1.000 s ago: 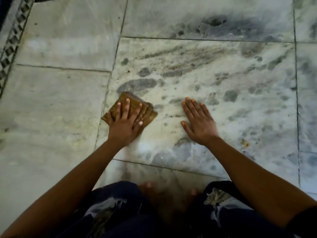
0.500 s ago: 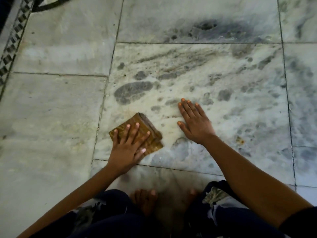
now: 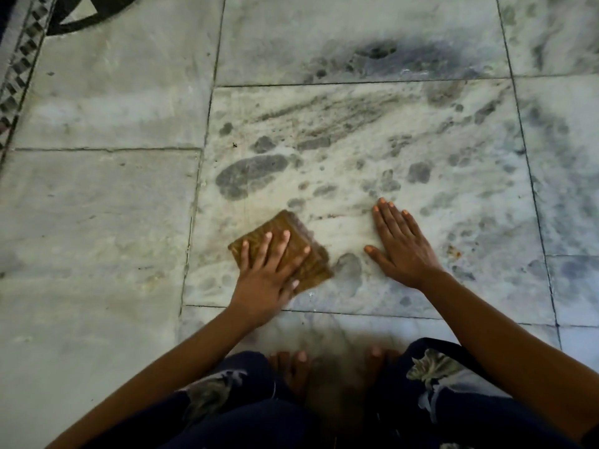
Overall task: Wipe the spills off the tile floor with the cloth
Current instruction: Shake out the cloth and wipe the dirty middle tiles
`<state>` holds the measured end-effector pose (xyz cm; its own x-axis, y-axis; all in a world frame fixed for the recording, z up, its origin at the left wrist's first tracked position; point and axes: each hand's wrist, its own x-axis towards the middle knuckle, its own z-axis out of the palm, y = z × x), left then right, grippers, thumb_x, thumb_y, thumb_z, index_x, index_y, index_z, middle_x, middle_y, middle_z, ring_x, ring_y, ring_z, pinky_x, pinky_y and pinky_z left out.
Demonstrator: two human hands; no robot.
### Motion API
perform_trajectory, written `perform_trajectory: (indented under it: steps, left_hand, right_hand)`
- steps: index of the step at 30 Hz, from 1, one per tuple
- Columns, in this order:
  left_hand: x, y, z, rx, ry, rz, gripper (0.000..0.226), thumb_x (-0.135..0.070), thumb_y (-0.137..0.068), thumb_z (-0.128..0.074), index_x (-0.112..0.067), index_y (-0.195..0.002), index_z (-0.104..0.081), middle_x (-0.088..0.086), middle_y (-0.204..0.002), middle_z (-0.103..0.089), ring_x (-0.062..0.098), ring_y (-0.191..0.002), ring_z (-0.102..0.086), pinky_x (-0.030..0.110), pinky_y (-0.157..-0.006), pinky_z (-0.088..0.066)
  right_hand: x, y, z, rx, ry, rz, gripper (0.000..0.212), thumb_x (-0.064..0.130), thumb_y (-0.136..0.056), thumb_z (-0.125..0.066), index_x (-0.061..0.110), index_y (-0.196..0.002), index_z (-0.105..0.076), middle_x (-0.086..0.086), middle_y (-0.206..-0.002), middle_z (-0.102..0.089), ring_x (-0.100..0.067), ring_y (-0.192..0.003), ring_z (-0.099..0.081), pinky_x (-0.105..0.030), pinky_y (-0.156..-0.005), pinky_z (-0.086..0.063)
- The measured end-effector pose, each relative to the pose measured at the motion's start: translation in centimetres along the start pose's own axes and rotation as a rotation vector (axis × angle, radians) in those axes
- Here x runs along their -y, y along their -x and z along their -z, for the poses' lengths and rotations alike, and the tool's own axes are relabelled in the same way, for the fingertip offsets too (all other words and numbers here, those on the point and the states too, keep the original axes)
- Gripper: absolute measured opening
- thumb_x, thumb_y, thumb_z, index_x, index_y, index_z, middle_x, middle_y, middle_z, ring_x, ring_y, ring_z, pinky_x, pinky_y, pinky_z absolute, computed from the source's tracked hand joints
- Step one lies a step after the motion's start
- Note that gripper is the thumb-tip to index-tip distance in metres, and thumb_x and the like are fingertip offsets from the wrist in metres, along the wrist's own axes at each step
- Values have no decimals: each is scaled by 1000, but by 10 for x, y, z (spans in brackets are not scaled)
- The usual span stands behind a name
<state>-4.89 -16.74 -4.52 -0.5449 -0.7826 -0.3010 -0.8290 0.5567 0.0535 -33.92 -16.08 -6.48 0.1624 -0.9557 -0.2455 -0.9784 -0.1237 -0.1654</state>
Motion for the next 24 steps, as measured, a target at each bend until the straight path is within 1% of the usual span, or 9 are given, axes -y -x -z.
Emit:
perform_trajectory:
  steps: [2,5,8,11,14,16,18,21,24]
  left_hand:
    - [26,20,-9,10,-38,-14,55,-52,-93,-22,-38,-145,-14,10,-152,-30,35,-139,-23,59,-108,-11]
    - [72,3,-1,28,-17,141,58,-60,-92,-6,-38,-146,-11,9,-155,-22,38,-140,-20,63,-106,-10]
    - [84,-44,16,32,104,371,60,-60,-92,-15,-40,-146,-3,2,-159,6,34,-144,6,63,-108,2]
    - [63,-68,27,40,129,368,58,-54,-95,-20,-41,-146,4,2,-157,16,35,-143,15,63,-107,8]
    - [27,-42,12,10,51,144,59,-57,-88,-10,-42,-142,8,3,-157,10,37,-143,8,62,-107,8]
    - [7,-4,-4,-31,23,2,61,-52,-90,-21,-40,-146,-3,6,-158,-8,39,-143,-9,63,-109,-1]
    - [11,27,-16,-30,-17,-49,62,-49,-90,-28,-40,-147,-6,7,-154,-18,37,-140,-16,62,-108,-10]
    - [54,36,-20,-42,-30,-2,57,-53,-92,-20,-41,-147,-9,7,-153,-23,35,-139,-16,58,-108,-8]
    - [92,1,-2,-17,56,201,61,-60,-91,-11,-36,-146,-20,9,-156,-20,37,-142,-12,63,-106,-5]
  right_hand:
    - [-1,-1,-1,-4,8,9,79,60,-92,-7,4,-147,-13,-11,-154,-5,-21,-142,-8,-30,-114,5]
    - [-2,-1,0,-1,7,18,81,62,-91,-3,4,-147,-11,-11,-154,-4,-22,-142,-6,-32,-115,3]
    - [-3,-1,0,9,8,22,81,62,-90,-3,5,-147,-9,-9,-153,0,-21,-143,-3,-30,-115,6]
    - [-2,-1,0,10,3,24,79,61,-91,-7,6,-148,-8,-8,-153,1,-20,-143,-2,-27,-114,10]
    - [-2,0,-1,5,9,16,78,61,-91,-7,7,-147,-2,-7,-153,4,-19,-143,0,-26,-114,12]
    - [-2,0,-2,-3,7,13,79,62,-90,-4,7,-146,1,-7,-153,5,-18,-142,2,-27,-114,11]
    - [-4,0,-4,-2,0,11,81,64,-88,-1,8,-146,3,-6,-153,7,-17,-143,5,-28,-114,10]
    - [-5,-1,-5,10,1,5,81,65,-87,0,9,-146,4,-5,-153,10,-17,-142,6,-29,-114,10]
    - [-5,-1,-3,11,4,12,81,65,-87,1,9,-146,5,-5,-153,10,-17,-142,7,-29,-114,10]
